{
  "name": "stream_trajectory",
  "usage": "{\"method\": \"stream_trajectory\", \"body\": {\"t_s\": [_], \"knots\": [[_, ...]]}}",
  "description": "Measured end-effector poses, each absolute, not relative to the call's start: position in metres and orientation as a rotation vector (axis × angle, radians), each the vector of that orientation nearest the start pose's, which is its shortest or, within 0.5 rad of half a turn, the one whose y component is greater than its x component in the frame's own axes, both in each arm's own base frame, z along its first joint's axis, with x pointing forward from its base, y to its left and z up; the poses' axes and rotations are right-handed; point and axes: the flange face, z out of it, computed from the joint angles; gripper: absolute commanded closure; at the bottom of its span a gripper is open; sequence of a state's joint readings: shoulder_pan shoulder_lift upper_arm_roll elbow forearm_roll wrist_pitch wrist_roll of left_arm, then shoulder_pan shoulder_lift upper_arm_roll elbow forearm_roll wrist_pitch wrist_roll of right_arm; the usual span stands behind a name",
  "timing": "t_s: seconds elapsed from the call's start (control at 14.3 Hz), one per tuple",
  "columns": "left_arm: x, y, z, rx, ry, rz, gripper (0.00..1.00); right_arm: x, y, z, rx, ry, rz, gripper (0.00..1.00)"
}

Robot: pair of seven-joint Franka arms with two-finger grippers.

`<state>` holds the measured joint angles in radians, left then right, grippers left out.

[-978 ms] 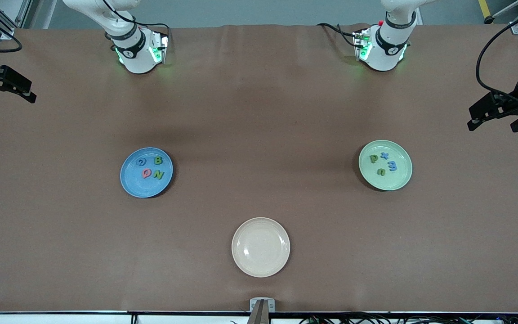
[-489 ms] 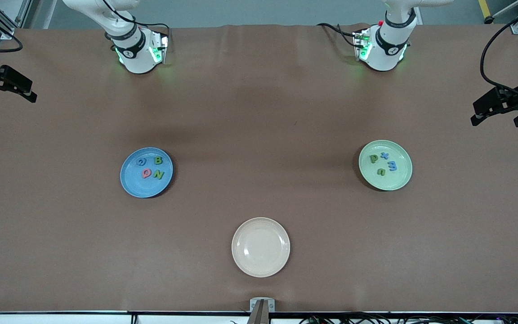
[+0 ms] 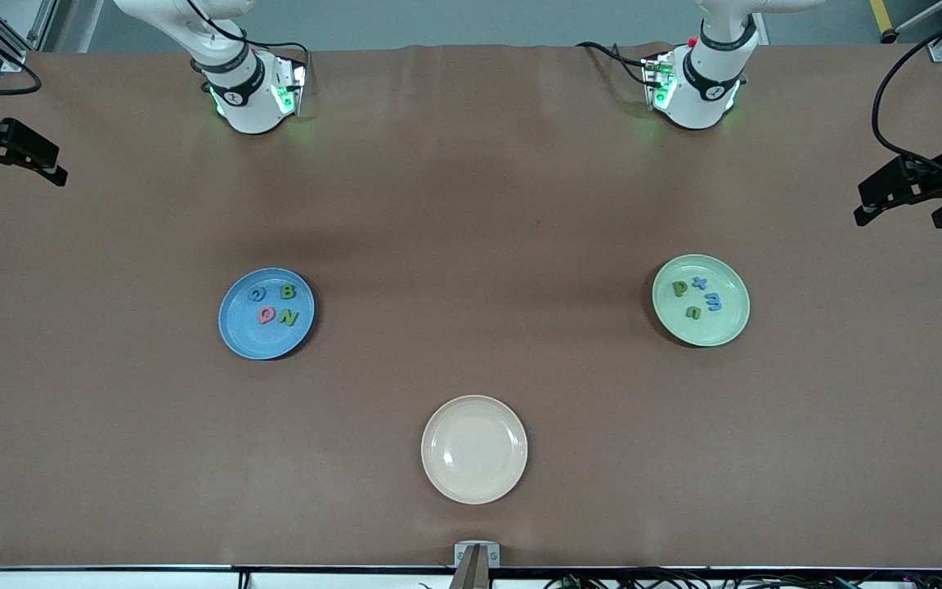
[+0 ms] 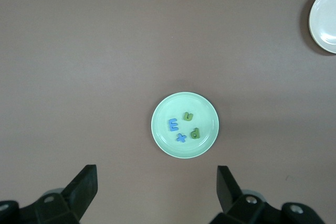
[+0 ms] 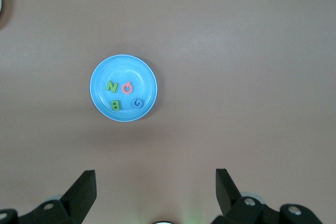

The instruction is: Sort uppercase to blue plate, lowercase to green plate

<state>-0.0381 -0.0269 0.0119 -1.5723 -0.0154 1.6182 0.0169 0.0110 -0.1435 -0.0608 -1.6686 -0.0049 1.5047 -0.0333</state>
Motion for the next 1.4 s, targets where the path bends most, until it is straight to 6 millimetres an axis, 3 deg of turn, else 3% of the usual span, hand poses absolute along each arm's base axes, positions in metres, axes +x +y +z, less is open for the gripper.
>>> {"method": "stream_trajectory", "body": {"t_s": [1.4], "knots": [[0.550, -0.013, 0.663, -3.152, 0.053, -0.178, 0.00, 0.501, -0.028, 0.648, -3.136, 0.025, 0.043, 0.00]]}}
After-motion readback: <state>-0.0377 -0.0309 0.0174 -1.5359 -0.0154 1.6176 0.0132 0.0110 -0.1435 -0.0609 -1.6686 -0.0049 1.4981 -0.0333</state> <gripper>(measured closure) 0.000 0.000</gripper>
